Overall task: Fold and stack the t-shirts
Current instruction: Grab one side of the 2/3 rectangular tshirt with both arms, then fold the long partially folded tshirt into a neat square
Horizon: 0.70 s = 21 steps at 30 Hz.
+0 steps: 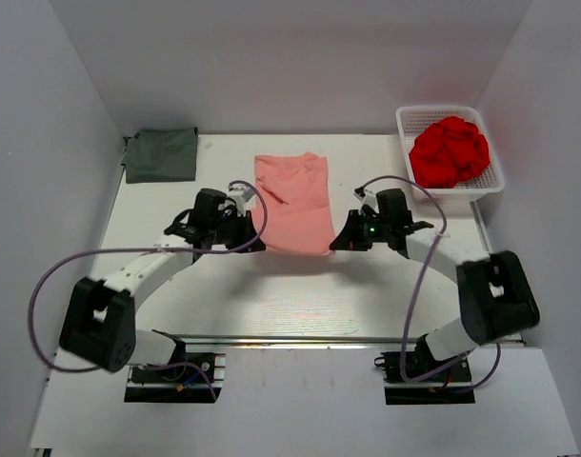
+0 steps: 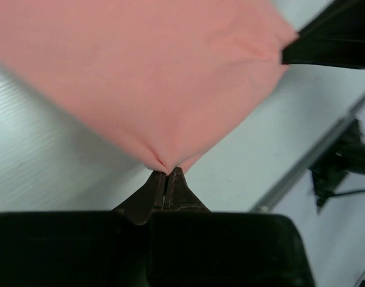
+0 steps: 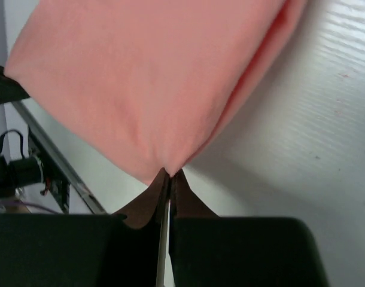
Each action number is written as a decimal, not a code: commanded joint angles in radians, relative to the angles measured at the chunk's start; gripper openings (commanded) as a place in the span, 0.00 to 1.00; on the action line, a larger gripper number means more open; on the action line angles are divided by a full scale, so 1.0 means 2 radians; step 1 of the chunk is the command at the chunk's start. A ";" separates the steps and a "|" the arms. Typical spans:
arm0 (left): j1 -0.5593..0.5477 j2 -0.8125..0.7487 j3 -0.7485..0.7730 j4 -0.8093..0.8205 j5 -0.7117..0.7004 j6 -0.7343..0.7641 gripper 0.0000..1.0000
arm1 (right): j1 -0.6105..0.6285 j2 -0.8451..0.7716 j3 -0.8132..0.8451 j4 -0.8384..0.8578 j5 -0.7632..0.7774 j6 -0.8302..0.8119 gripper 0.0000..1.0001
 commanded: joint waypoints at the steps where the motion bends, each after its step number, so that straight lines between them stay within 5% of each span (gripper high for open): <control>1: -0.002 -0.088 -0.009 0.003 0.094 0.010 0.00 | -0.001 -0.082 0.001 -0.056 -0.038 -0.057 0.00; 10: -0.002 -0.138 -0.009 0.082 0.218 -0.005 0.00 | -0.003 -0.209 0.015 -0.064 -0.140 -0.097 0.00; 21: 0.010 -0.071 0.035 0.095 0.138 -0.015 0.00 | -0.010 -0.187 0.044 -0.051 -0.017 -0.050 0.00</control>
